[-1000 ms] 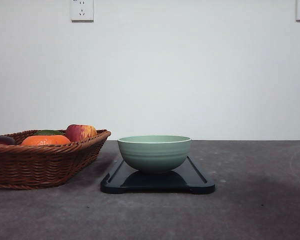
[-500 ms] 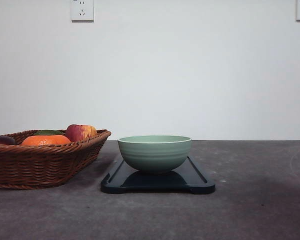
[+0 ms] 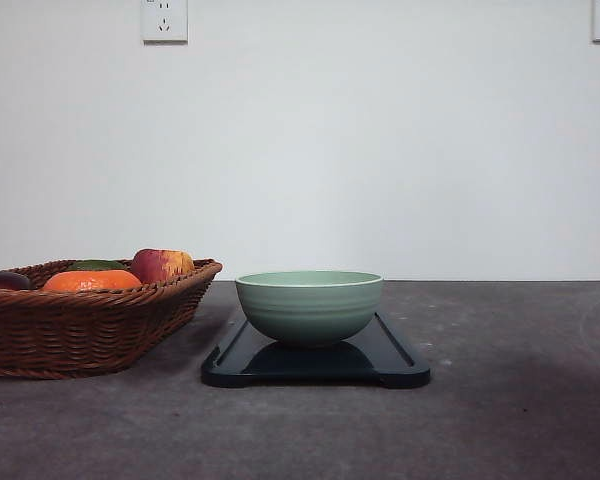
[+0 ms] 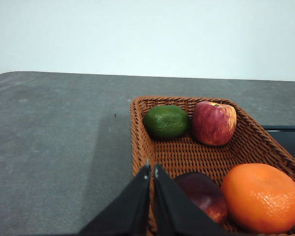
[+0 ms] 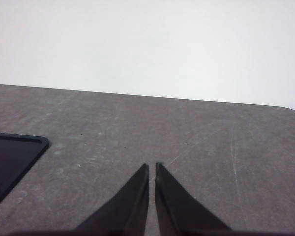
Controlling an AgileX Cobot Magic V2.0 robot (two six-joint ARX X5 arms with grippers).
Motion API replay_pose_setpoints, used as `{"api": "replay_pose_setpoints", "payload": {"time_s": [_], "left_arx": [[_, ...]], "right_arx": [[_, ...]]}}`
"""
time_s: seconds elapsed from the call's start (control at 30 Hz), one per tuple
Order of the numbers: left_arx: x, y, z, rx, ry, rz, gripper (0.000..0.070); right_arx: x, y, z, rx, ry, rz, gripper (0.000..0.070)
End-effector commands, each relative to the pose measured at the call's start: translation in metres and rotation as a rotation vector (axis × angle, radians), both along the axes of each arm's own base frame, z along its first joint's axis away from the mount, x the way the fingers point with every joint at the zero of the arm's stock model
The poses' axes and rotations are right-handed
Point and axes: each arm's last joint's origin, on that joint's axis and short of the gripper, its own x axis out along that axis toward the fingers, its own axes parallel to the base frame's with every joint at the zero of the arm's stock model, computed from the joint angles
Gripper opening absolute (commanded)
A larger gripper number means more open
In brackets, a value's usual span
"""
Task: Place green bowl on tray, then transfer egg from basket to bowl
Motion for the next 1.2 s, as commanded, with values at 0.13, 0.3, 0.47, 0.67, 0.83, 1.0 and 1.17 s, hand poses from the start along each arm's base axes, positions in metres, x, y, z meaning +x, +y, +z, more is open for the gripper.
{"api": "replay_pose_setpoints", "payload": {"time_s": [0.13,0.3,0.47,0.67,0.83,1.0,1.17], "left_arx": [[0.0012,0.0002,-0.0061,0.010,0.013,0.001,0.0000],[0.0012,0.0002,-0.0061,0.010,0.013,0.002,0.0000],[0.0012,0.0002,-0.0061,0.010,0.013,0.002,0.0000],[0.0012,0.0002,-0.0061,0.010,0.013,0.002,0.0000],[0.0012,0.0002,-0.0061,0.010,0.013,0.002,0.0000],[0.0012,0.0002,-0.0061,0.010,0.013,0.001,0.0000],[0.0012,0.0002,-0.0061,0.010,0.013,0.002,0.0000]], "right_arx": [[0.0002,0.0001,-0.0002,0.013,-0.007,0.001,0.0016],[0.0002,0.0001,-0.0002,0.013,-0.007,0.001,0.0016],[0.0002,0.0001,-0.0002,0.013,-0.007,0.001,0.0016],[0.0002,0.0001,-0.0002,0.013,-0.007,0.001,0.0017],[0.0002,0.0001,-0.0002,0.013,-0.007,0.001,0.0016],[0.0002,0.0001,-0.0002,0.013,-0.007,0.001,0.0016],[0.0002,0.0001,-0.0002,0.013,-0.007,0.001,0.0017]]}}
